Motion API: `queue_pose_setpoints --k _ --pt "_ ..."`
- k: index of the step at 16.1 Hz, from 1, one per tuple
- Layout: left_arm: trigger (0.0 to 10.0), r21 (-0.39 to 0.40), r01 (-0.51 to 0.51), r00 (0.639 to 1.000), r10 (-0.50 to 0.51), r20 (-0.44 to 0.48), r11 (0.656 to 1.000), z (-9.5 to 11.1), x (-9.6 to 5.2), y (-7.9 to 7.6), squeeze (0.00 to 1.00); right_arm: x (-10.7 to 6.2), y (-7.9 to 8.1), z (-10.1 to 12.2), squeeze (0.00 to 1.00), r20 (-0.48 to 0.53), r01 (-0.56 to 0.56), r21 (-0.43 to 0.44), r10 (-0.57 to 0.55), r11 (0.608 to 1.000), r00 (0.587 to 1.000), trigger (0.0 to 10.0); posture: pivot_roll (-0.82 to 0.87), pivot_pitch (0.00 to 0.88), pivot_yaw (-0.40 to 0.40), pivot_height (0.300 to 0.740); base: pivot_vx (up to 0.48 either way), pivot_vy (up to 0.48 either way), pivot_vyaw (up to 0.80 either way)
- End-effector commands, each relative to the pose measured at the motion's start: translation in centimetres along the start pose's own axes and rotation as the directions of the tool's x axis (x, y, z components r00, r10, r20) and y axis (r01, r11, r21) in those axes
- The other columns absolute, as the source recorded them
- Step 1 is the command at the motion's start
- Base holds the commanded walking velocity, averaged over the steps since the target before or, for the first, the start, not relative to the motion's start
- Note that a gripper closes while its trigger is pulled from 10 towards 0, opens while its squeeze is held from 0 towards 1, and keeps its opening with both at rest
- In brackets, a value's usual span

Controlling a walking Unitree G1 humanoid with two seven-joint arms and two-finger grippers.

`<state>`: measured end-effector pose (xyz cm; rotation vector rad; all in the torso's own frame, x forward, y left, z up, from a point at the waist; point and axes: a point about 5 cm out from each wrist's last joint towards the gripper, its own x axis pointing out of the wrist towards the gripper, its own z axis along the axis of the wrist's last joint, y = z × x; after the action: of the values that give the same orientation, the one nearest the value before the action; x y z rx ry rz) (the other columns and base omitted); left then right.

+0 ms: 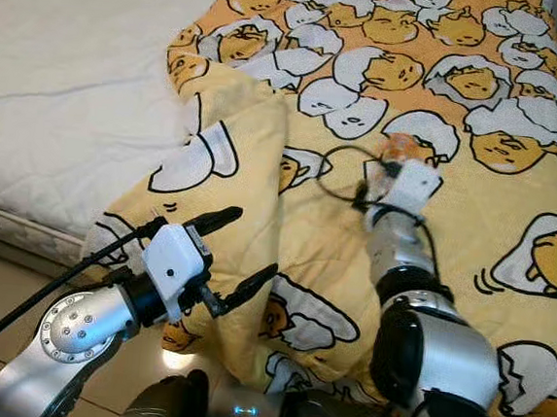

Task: Clean up the room

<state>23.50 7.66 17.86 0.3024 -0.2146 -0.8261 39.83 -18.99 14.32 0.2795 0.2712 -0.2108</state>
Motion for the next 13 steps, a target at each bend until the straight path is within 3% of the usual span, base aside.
queue_pose_setpoints --k 1,2,3,4,10,13 --pt "10.0 -0.002 0.008 1.000 -0.008 -0.009 1.000 -0.1 -0.1 -0.5 0.00 -0.2 -0.3 -1.7 0.00 -0.062 0.001 -0.013 -0.002 1.000 0.998 10.0 0.40 0.295 -0.025 0.740 0.000 0.000 0.00" --pt "10.0 -0.001 0.004 1.000 -0.004 -0.009 1.000 -0.1 0.0 -0.5 0.00 -0.2 -0.3 -1.7 0.00 -0.064 -0.001 -0.012 0.000 1.000 0.998 10.0 0.40 0.290 -0.028 0.740 0.000 0.000 0.00" --pt "10.0 0.001 -0.002 1.000 0.002 -0.007 1.000 -0.1 0.1 -0.4 0.00 -0.1 -0.3 -1.7 0.00 -0.065 -0.001 0.005 0.002 1.000 0.998 9.0 0.40 0.290 -0.031 0.740 0.000 0.000 0.00" --pt "10.0 0.005 -0.006 1.000 0.006 -0.006 1.000 -0.1 0.2 -0.3 0.00 -0.1 -0.3 -1.5 0.00 -0.060 0.000 0.008 0.000 1.000 0.998 0.0 0.40 0.289 -0.031 0.740 0.000 0.000 0.00" --pt "10.0 0.030 0.009 1.000 -0.009 -0.003 1.000 -0.6 1.1 0.1 0.00 0.0 0.0 0.4 0.00 0.020 -0.033 -0.010 0.034 0.999 0.999 0.0 0.37 0.235 -0.035 0.740 0.000 0.000 0.00" --pt "10.0 0.043 0.027 1.000 -0.028 0.002 0.999 -0.8 1.6 0.3 0.00 0.0 -1.1 0.7 0.00 0.047 -0.002 -0.008 0.002 1.000 0.999 0.0 0.35 0.235 -0.020 0.740 0.000 0.000 0.00"
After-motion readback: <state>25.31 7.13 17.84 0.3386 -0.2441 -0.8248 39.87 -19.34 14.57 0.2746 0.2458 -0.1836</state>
